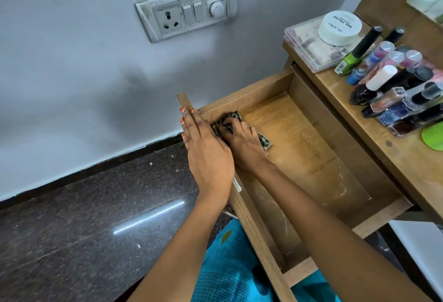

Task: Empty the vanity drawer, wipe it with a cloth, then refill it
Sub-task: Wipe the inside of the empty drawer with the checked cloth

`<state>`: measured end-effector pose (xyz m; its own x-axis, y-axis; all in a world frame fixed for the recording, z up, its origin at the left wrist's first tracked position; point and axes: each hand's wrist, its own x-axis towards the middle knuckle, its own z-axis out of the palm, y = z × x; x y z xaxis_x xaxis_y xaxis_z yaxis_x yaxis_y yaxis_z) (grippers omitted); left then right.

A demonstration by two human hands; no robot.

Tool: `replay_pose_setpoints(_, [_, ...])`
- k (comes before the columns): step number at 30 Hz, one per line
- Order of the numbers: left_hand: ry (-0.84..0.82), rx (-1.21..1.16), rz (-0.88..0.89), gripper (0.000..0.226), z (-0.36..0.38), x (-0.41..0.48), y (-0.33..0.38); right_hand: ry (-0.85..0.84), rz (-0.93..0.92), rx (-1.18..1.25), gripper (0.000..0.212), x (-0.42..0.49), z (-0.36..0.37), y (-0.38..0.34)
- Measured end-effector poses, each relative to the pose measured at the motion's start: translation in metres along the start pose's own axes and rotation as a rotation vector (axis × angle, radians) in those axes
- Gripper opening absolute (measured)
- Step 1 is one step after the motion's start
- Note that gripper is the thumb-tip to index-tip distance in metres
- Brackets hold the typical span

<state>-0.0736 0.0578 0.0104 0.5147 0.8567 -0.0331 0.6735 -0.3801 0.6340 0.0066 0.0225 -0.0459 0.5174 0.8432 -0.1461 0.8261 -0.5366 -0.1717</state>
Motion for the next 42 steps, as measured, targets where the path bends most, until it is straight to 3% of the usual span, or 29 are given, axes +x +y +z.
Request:
replay_pose_setpoints(10, [-0.005, -0.002, 0.008, 0.053, -0.003, -0.002, -0.001, -0.057, -0.082, 0.044, 0.050, -0.028, -0.009, 0.008])
replay_pose_setpoints(17, [0.004, 0.001, 0.024, 0.055, -0.001, -0.003, -0.003, -0.221, -0.100, 0.056, 0.055, -0.085, -0.011, 0.019])
replay_pose_setpoints(31, [-0.011, -0.027, 0.008, 0.053, -0.001, 0.000, 0.000, -0.002, -0.027, 0.021, 0.044, 0.003, -0.010, 0.003])
replay_pose_setpoints(39, [-0.009, -0.032, 0.006, 0.053, -0.002, -0.002, 0.000, -0.061, -0.025, 0.295, 0.039, 0.004, -0.008, 0.011])
replay_pose_setpoints(42, [-0.001, -0.041, 0.004, 0.053, 0.000, -0.001, 0.000, -0.024, -0.007, 0.296, 0.037, 0.003, -0.005, 0.012])
